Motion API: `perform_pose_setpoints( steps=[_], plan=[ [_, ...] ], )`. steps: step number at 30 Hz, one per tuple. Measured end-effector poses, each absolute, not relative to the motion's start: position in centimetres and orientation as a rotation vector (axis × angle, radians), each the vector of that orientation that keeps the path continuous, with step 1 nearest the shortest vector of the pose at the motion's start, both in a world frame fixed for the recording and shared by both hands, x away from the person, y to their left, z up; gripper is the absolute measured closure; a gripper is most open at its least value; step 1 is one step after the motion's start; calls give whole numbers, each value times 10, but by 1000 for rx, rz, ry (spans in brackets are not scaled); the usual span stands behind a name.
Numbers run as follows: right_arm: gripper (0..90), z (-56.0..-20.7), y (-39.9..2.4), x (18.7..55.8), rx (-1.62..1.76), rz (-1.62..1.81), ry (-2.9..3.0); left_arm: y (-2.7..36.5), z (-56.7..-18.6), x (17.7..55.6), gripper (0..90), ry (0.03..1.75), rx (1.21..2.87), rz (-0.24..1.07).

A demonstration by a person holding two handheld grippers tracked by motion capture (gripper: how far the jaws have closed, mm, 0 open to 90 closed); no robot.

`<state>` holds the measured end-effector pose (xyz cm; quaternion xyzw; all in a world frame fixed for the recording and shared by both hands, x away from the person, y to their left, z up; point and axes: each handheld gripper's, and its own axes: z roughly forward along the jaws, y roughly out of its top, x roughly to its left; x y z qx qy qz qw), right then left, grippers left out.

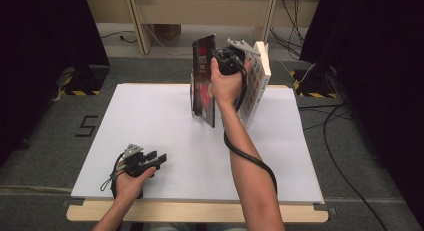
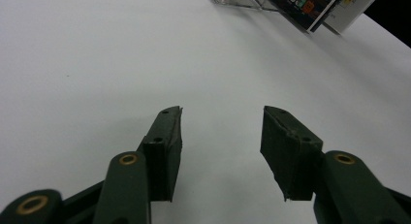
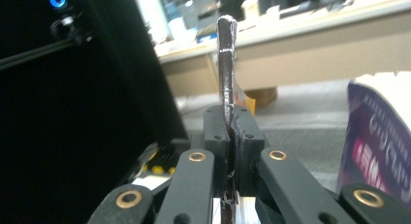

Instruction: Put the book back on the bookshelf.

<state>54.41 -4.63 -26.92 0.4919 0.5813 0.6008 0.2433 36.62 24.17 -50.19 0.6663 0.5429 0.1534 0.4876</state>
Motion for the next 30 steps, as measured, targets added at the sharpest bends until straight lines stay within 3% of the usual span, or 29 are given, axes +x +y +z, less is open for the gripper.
perform_pose_setpoints(
  steps=[7,21,30],
  plan=[
    [866,-293,-35,562,1309,1610,1531,243,-502,366,492,1311,1623,374],
    [794,-304,-51,498,1342,1481,1676,240,-501,364,491,1316,1620,380],
    [759,-317,-69,489,1430,1506,1731,241,-502,365,492,1320,1613,373]
  ],
)
